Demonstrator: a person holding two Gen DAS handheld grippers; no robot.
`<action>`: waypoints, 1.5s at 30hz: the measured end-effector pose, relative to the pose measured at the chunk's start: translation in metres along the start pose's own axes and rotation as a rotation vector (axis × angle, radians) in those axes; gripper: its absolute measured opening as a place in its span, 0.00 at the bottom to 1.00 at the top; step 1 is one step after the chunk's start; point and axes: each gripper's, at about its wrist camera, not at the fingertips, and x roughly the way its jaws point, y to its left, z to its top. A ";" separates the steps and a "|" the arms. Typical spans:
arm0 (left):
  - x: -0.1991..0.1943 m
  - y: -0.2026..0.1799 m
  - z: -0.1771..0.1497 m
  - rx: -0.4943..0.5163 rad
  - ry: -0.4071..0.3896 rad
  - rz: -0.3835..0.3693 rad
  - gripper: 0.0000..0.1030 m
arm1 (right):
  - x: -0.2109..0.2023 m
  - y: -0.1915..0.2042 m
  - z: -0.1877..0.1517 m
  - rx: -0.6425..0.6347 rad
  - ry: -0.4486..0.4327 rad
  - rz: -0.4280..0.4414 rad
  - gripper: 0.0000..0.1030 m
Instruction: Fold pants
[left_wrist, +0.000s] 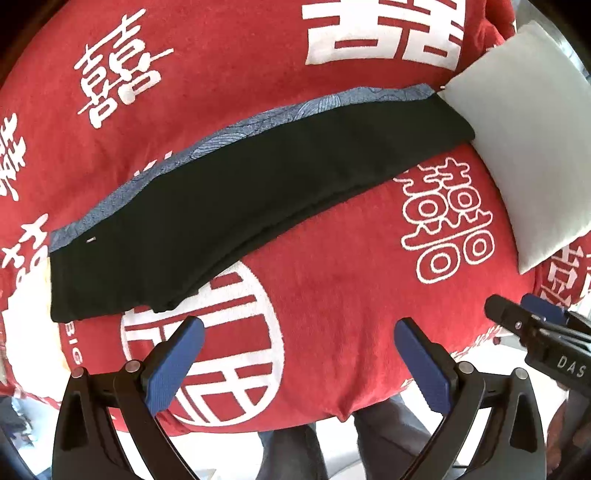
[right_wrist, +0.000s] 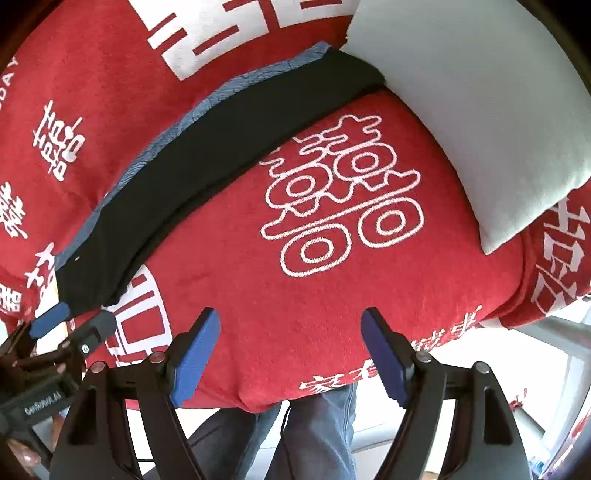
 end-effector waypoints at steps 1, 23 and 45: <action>-0.001 -0.001 0.000 0.007 -0.005 0.009 1.00 | -0.001 0.001 0.000 -0.005 -0.001 -0.003 0.79; -0.005 0.007 0.000 -0.015 -0.008 0.003 1.00 | 0.016 -0.013 -0.005 0.033 0.090 0.024 0.79; 0.017 0.012 0.030 -0.069 0.010 0.026 1.00 | 0.018 -0.021 0.043 0.049 0.051 0.056 0.79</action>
